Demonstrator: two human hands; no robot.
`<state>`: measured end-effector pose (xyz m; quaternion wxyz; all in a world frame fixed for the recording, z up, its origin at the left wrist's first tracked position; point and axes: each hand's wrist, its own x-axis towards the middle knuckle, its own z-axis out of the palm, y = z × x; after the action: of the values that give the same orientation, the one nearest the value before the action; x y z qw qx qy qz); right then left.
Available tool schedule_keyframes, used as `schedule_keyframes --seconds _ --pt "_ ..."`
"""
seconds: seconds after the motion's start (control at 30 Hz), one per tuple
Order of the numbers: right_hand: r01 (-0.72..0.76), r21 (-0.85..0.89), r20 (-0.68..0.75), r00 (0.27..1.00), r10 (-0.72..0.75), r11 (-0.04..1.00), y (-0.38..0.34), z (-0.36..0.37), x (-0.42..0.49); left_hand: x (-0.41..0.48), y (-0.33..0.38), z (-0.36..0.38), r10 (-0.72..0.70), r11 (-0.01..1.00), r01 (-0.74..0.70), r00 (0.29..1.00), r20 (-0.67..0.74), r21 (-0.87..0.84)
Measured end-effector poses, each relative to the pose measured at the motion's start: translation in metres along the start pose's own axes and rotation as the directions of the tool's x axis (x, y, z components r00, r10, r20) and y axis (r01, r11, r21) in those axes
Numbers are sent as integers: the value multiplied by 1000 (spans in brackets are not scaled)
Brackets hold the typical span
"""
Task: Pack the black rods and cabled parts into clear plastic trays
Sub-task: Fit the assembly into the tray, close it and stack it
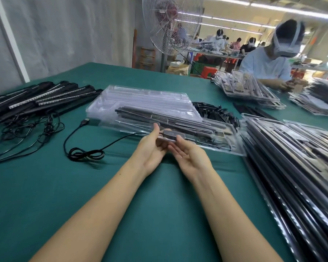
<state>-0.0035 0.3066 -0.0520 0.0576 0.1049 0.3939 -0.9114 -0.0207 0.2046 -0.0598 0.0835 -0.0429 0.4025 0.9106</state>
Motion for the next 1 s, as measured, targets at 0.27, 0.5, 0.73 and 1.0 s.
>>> schedule_keyframes --seconds 0.27,0.5,0.73,1.0 --pt "-66 150 -23 997 71 987 -10 0 -4 -8 22 -11 -21 837 -60 990 142 544" --pt "-45 93 -71 996 51 995 -25 -10 -5 -28 96 -71 -343 738 216 936 79 639" --pt "5 56 -49 999 -2 998 -19 -5 -6 -25 117 -86 36 831 91 976 -217 548" --pt "23 11 -48 999 -22 1000 -17 -6 -5 -16 120 -72 701 269 33 678 -219 963"
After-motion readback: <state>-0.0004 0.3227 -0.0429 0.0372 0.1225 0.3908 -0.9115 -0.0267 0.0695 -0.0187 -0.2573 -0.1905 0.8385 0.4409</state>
